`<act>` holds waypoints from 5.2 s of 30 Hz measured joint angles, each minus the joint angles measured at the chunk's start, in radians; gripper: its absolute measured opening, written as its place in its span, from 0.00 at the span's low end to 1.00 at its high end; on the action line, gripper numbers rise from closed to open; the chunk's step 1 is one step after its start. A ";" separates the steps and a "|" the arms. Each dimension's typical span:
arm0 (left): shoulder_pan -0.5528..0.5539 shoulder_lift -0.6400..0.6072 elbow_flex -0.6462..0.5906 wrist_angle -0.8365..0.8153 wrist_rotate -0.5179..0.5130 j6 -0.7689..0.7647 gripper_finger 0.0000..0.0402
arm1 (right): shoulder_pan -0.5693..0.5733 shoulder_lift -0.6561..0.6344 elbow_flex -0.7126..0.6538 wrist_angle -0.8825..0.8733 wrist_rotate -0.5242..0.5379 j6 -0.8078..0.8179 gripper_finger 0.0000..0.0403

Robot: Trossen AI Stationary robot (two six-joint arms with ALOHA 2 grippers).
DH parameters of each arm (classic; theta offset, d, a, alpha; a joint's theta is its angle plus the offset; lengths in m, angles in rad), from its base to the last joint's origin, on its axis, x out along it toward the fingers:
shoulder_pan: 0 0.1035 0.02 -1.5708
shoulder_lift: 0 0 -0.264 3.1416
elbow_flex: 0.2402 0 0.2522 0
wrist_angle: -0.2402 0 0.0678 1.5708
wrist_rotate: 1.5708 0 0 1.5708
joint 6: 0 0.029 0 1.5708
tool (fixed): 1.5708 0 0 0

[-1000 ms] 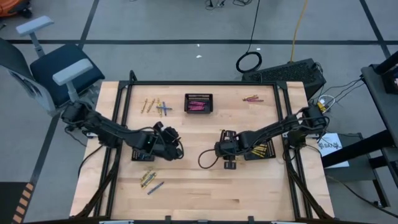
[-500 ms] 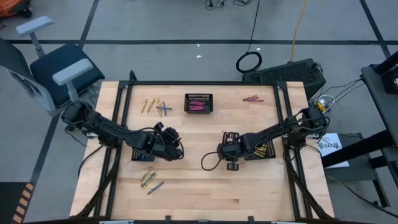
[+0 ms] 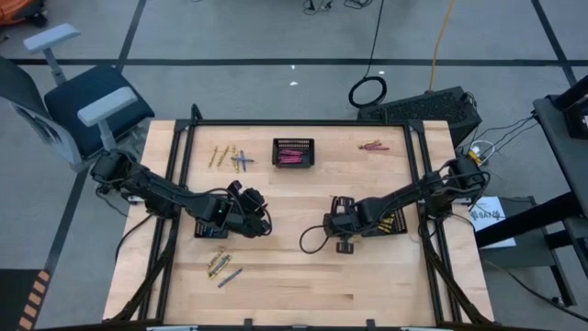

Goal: Sort crayons
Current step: Put the yellow crayon into the bottom right black bin, then put the bottom red crayon into the top black bin

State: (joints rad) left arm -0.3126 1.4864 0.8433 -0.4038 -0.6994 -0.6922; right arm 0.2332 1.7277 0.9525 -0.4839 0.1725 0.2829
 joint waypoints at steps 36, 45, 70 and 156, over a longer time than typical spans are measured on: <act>-0.017 0.000 0.000 0.003 -0.004 -0.001 0.33 | 0.194 -0.827 -0.481 -0.156 0.164 0.236 0.10; -0.016 0.000 0.000 0.006 -0.004 -0.001 0.33 | 0.194 -0.835 -0.416 -0.195 0.141 0.224 0.23; -0.001 0.000 0.000 0.032 -0.047 0.053 0.33 | -0.876 -0.544 -0.234 0.030 0.064 -0.133 0.21; -0.004 0.000 0.000 0.029 -0.037 0.052 0.33 | -1.202 -0.059 -0.016 -0.125 -0.177 -0.615 0.31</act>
State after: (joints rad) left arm -0.3164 1.4860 0.8433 -0.3744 -0.7361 -0.6403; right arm -0.9689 1.6685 0.9360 -0.6091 -0.0045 -0.3322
